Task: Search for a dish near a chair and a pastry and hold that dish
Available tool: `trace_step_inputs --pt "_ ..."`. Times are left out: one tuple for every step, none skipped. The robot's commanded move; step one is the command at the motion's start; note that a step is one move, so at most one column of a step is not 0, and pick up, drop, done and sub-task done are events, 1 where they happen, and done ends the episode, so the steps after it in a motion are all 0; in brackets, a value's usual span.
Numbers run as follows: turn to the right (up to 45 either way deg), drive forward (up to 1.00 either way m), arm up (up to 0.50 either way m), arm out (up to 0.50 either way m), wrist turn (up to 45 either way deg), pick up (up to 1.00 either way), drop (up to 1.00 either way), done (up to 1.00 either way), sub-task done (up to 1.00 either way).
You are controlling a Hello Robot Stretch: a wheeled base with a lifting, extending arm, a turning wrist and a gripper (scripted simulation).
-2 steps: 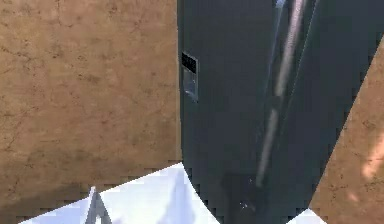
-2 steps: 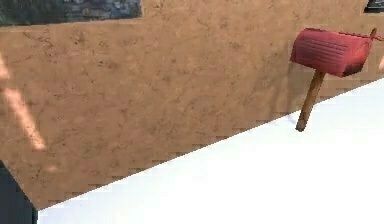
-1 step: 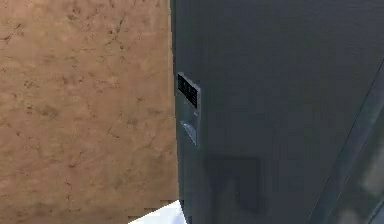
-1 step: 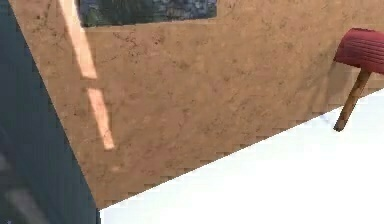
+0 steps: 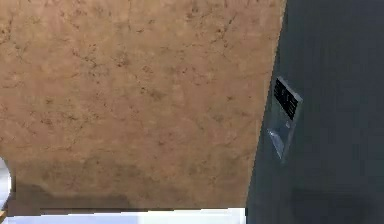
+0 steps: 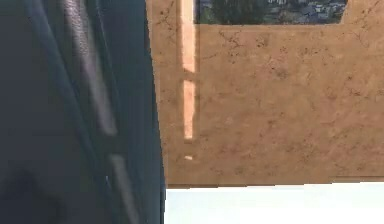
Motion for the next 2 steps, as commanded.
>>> trace_step_inputs --pt "0.0 0.35 0.00 0.00 0.0 0.00 0.00 0.00 0.00" --pt "-45.0 0.00 0.00 0.00 0.0 0.00 0.00 0.00 0.00"
